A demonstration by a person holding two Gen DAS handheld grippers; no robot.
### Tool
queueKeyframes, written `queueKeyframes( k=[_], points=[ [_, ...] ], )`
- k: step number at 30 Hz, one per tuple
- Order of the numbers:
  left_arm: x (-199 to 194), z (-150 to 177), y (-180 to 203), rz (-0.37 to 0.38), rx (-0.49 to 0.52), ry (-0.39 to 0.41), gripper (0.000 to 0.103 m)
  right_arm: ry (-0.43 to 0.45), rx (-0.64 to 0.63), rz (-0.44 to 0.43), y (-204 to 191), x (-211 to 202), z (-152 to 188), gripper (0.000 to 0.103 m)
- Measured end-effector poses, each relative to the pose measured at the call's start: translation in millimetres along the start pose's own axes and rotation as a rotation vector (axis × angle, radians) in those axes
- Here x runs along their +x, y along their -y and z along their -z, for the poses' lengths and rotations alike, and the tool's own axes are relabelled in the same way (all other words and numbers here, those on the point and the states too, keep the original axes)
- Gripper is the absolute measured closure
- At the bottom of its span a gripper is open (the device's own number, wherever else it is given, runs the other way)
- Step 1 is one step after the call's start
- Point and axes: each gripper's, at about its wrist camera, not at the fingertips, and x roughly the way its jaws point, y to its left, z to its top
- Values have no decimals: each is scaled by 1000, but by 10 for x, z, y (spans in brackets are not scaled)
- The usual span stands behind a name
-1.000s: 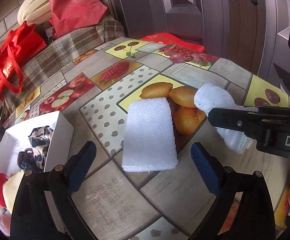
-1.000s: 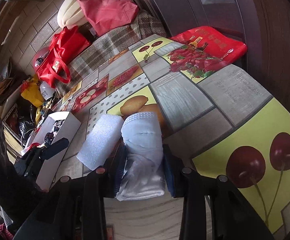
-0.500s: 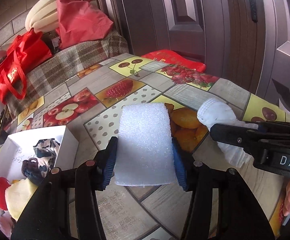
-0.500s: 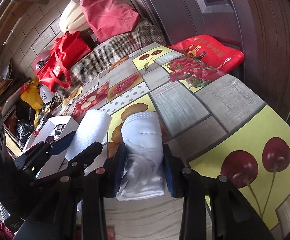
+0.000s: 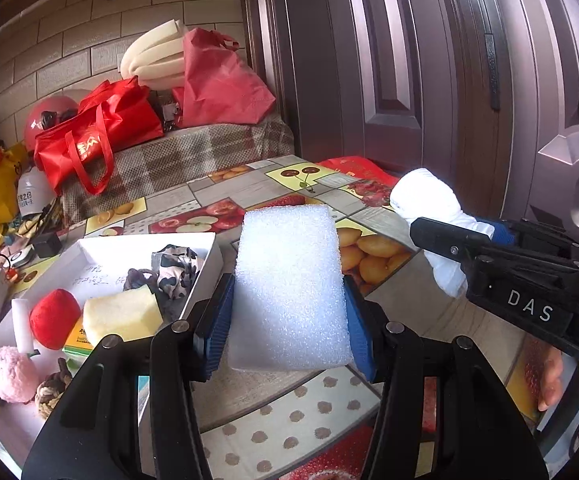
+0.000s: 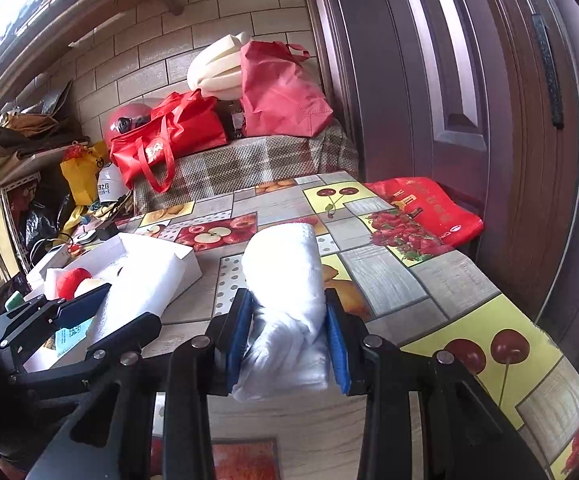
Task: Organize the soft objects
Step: 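Carry the foam block over the box with the left tool while the right tool carries the sock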
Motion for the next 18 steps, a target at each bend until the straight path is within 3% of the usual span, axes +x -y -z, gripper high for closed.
queueKeyframes(
  k=[18],
  points=[
    [-749,408,-602,-58,-66,52,51,32,-165,-51,-756,-149,172,67]
  ],
)
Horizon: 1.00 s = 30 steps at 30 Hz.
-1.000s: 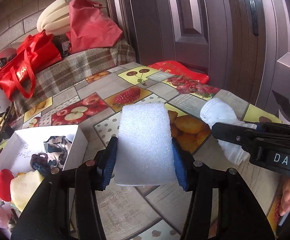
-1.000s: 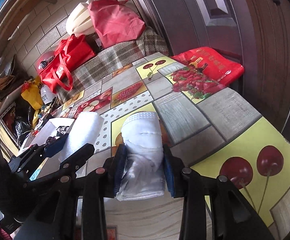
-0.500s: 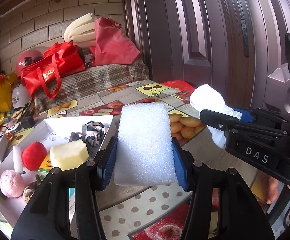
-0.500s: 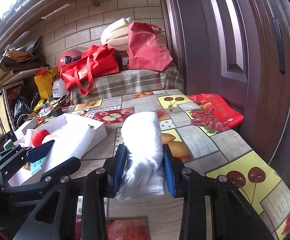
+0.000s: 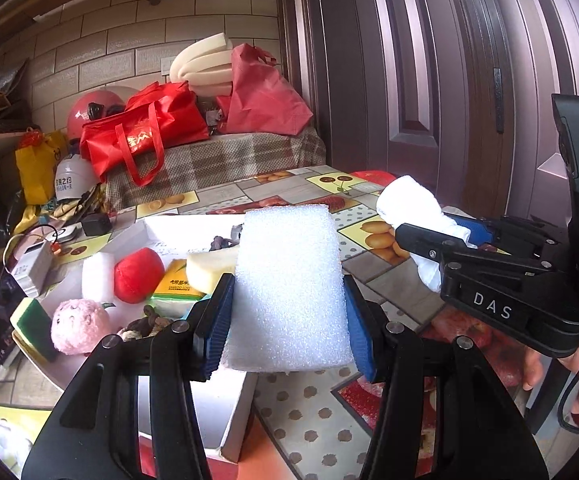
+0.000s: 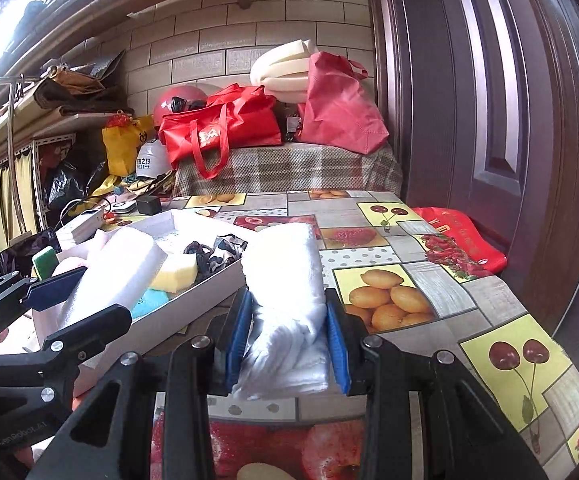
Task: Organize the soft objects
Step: 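Carry the foam block over the box with the left tool while the right tool carries the sock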
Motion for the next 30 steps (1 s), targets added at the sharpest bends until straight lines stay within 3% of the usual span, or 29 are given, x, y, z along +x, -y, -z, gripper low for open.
queueKeyframes(
  k=[10,19,23,27,30],
  points=[
    [-213,166,-648,-92,-96,-5,51,12,-42,-50,-319,35,-20,67],
    [-173,224,-1117,-180,-182,-20,51,-9,-84,-126,-660,195,-50,67],
    [-37,210,-1183,-177,-190,-65,51,-46,-126,-206,-874,317,-67,67],
    [174,208,-1269,-117,-215,-157,51,-113,-190,-299,-1105,487,-73,67],
    [245,200,-1351,-101,-247,-172,51,-150,-223,-333,-1240,596,-69,67]
  ],
)
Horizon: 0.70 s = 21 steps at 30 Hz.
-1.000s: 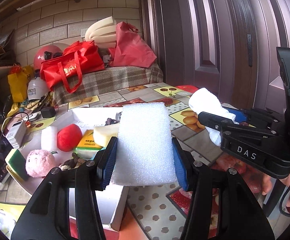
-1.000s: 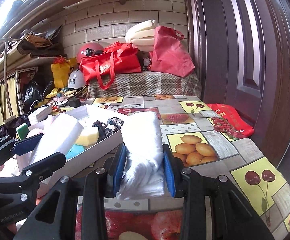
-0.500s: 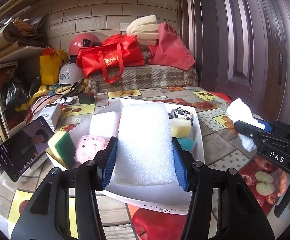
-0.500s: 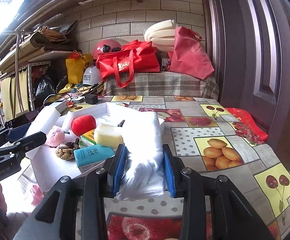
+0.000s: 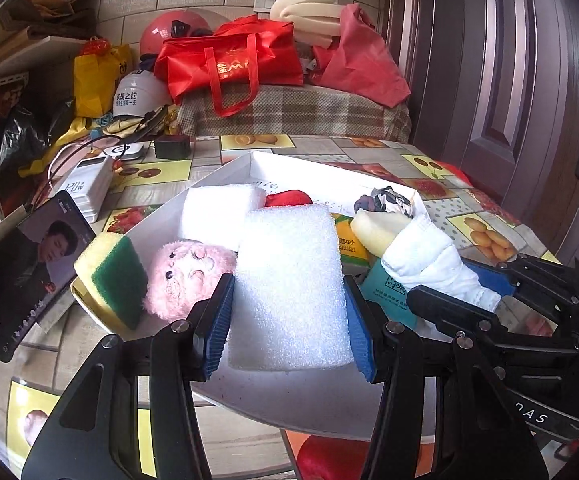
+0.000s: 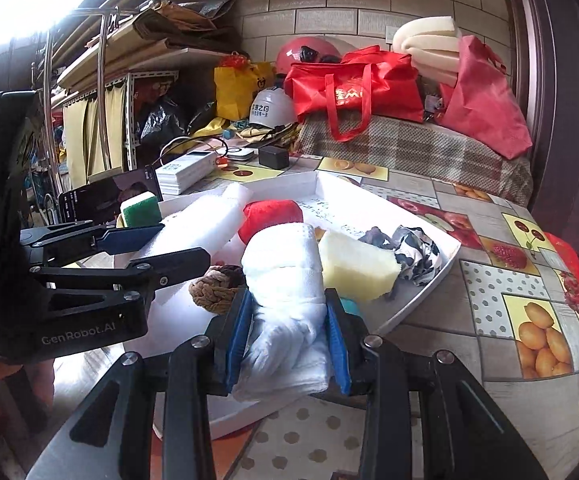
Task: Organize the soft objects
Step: 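Carry the foam block over the box with the left tool while the right tool carries the sock, then release the foam block into the box while the right tool releases the sock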
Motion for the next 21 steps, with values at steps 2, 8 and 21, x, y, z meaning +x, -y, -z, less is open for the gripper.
queueKeyframes(
  k=[2,8,21],
  points=[
    [42,-29,-46,3,-16,-5,51,-24,-5,-17,-28,85,-30,67],
    [243,-154,-147,0,-31,-32,51,-101,29,-57,49,375,-123,67],
    [414,-328,-121,-140,25,42,51,-70,94,49,318,602,-306,67]
  ],
)
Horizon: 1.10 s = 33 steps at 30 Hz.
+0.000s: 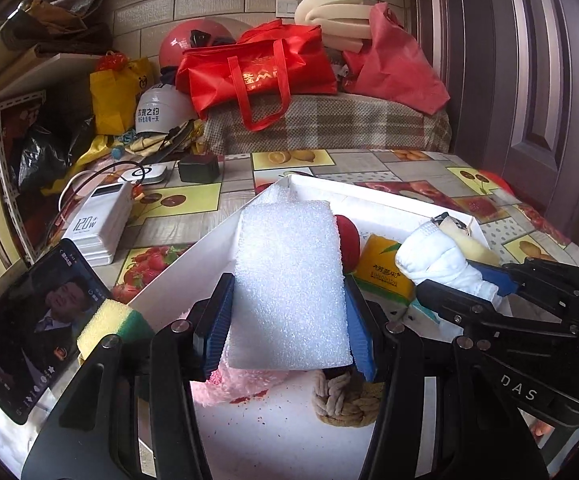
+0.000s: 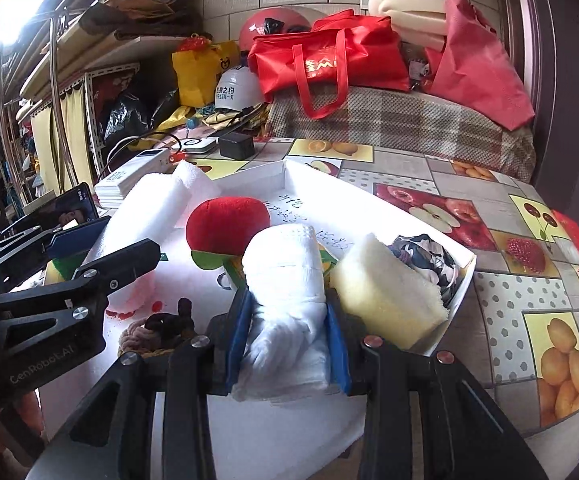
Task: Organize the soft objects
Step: 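Release the foam block into the box while the right tool releases the sock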
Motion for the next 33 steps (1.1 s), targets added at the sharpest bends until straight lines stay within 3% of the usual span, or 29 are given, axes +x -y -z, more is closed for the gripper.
queueKeyframes(
  k=[5,7,9,10,11,12,28,33],
  points=[
    [-58,2,-17,-29,-10,29,51,46,-28,-12,-37,-65,-15,66],
    [-83,5,-56,-42,-32,41,46,70,-31,-10,-40,-103,-15,66],
    [-106,5,-99,-64,-55,55,21,89,-34,-6,-44,-132,-14,56],
    [-124,8,-118,-85,-67,64,11,96,-38,-4,-51,-144,-14,41],
    [-141,14,-146,-109,-84,71,5,107,-36,3,-50,-157,-14,28],
    [-153,19,-174,-128,-100,74,1,117,-34,3,-45,-170,-17,21],
    [-312,32,-136,-163,-93,154,0,158,-41,76,-81,-229,0,18],
    [-394,63,-109,-152,-99,179,0,173,7,144,-28,-296,33,18]
  ],
)
